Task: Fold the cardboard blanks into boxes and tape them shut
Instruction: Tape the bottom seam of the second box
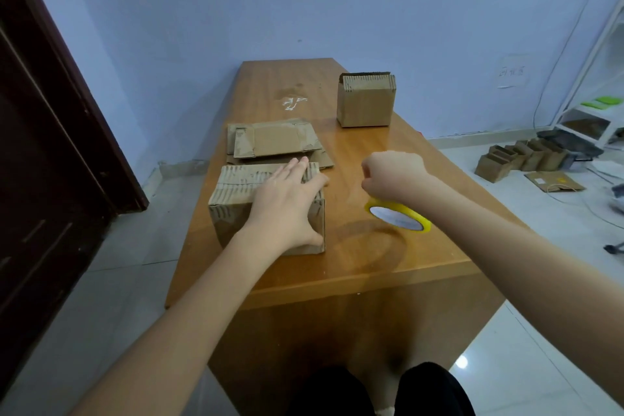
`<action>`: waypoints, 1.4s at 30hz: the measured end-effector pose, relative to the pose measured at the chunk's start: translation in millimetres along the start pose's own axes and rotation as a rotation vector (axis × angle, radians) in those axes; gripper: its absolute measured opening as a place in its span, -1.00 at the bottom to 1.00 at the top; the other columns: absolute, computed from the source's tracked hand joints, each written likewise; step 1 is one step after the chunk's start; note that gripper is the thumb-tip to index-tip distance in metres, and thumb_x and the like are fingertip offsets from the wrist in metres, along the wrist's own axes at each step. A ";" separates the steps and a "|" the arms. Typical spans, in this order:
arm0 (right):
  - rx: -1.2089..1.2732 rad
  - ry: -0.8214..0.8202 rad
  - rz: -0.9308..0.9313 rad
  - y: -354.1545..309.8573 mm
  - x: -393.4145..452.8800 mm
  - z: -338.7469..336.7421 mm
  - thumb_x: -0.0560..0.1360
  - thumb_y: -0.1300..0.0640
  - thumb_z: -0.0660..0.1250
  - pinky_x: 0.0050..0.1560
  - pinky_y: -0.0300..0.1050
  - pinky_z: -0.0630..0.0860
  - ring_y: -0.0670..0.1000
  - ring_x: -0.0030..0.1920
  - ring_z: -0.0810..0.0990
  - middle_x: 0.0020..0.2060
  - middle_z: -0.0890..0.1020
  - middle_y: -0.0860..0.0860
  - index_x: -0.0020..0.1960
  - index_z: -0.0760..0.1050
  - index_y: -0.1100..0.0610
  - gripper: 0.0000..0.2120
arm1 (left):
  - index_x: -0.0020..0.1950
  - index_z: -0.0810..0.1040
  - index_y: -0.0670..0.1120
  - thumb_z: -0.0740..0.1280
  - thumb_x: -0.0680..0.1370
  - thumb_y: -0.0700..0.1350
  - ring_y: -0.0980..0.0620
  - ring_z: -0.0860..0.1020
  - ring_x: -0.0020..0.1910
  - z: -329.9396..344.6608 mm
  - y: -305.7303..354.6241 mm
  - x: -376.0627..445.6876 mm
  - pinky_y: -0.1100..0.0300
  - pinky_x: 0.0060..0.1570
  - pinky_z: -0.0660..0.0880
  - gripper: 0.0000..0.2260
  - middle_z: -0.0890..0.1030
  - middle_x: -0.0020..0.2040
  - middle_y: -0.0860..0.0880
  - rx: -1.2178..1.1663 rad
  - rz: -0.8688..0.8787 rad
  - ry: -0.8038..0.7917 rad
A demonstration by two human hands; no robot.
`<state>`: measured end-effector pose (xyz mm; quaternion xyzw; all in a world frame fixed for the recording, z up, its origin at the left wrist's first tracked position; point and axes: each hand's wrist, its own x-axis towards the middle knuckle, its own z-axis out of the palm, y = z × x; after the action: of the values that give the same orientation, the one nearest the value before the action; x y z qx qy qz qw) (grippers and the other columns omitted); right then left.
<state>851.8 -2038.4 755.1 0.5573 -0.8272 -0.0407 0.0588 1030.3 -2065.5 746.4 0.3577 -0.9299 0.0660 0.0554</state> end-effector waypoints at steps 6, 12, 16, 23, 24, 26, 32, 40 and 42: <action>-0.304 0.180 0.000 2.8 -18.9 31.5 0.51 0.33 0.21 -0.48 -0.17 0.06 -0.01 -0.29 0.55 -0.27 0.54 -0.06 0.10 0.37 0.08 -0.77 | 0.45 0.18 -0.04 0.50 0.34 0.13 -0.20 0.18 0.46 -15.1 19.3 17.4 -0.03 0.32 0.31 -0.19 0.17 0.48 -0.23 0.196 -0.029 -0.129; -0.407 0.163 0.053 13.5 -23.8 74.3 -0.05 0.10 0.58 -0.38 -0.14 -0.29 -0.08 -0.71 0.25 -0.69 0.30 -0.10 -0.21 0.61 -0.02 -0.58 | 0.40 0.24 -0.20 0.54 0.29 0.14 -0.18 0.45 0.20 -18.0 34.5 33.4 0.02 0.06 0.49 -0.15 0.31 0.33 -0.25 0.357 -0.102 -0.204; -0.327 0.153 0.093 10.7 -29.7 70.1 0.56 0.20 0.16 -0.54 -0.15 -0.01 -0.03 -0.55 0.19 -0.48 0.29 -0.02 0.56 -0.02 0.04 -0.37 | 0.38 0.27 -0.17 0.45 0.33 0.25 -0.13 0.48 0.10 -18.3 42.7 37.0 0.03 0.08 0.51 -0.20 0.30 0.28 -0.23 0.520 -0.045 -0.202; 0.131 0.466 0.115 -1.4 -48.0 36.2 0.60 -0.16 0.03 -0.11 -0.11 0.44 0.10 0.17 0.50 0.22 0.49 0.10 0.53 0.06 0.14 -0.39 | 0.54 -0.26 -0.11 0.41 0.25 0.39 -0.13 0.01 0.52 -18.2 11.9 19.2 -0.09 0.43 0.17 0.18 -0.07 0.56 -0.14 -0.115 -0.063 -0.186; 0.233 0.477 0.057 -6.3 -50.8 23.5 0.61 -0.12 0.04 -0.07 -0.11 0.43 0.08 0.22 0.48 0.26 0.47 0.07 0.53 0.09 0.13 -0.43 | 0.55 -0.23 -0.08 0.38 0.28 0.39 -0.04 -0.06 0.53 -22.5 2.5 11.2 -0.08 0.45 0.09 0.14 -0.14 0.56 -0.06 -0.262 -0.072 -0.140; 0.446 0.451 -0.100 -20.3 -54.6 -1.1 0.62 -0.05 0.07 0.09 -0.07 0.42 0.04 0.31 0.40 0.35 0.42 0.03 0.53 0.11 0.09 -0.48 | 0.56 -0.12 -0.01 0.29 0.37 0.37 0.05 -0.06 0.52 -27.8 -19.5 -6.4 -0.05 0.44 0.04 -0.04 -0.14 0.55 0.05 -0.408 -0.109 0.044; 0.315 0.193 -0.462 -79.1 -52.6 -5.8 0.65 -0.09 -0.06 0.49 -0.07 -0.01 0.00 0.54 0.03 0.53 0.14 0.02 0.56 0.00 0.09 -0.46 | 0.52 0.16 0.04 -0.07 0.48 0.31 0.16 -0.01 0.51 11.6 -74.2 -30.1 0.18 0.47 -0.09 -0.34 0.11 0.53 0.10 -0.426 -0.035 0.093; 0.355 0.232 -0.383 -88.9 -43.4 7.3 0.66 -0.06 -0.11 0.49 -0.15 -0.09 -0.02 0.53 0.04 0.52 0.17 0.01 0.54 0.12 0.11 -0.50 | 0.41 0.40 -0.05 0.22 0.59 0.05 0.28 0.14 0.41 35.6 -78.0 -20.8 0.32 0.36 0.02 -0.59 0.35 0.44 0.07 -0.691 -0.123 0.373; 0.476 0.239 -0.343 -87.2 -44.2 6.8 0.67 0.00 -0.09 0.46 -0.23 -0.09 -0.04 0.52 0.09 0.51 0.22 0.03 0.52 0.18 0.13 -0.54 | 0.39 0.42 -0.06 0.26 0.56 0.05 0.27 0.17 0.41 38.5 -78.5 -22.8 0.28 0.38 0.08 -0.58 0.37 0.43 0.04 -0.726 -0.121 0.410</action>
<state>947.2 -2030.2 734.5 0.6876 -0.6947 0.2106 0.0157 1097.8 -2114.4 711.5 0.3485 -0.8397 -0.1995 0.3657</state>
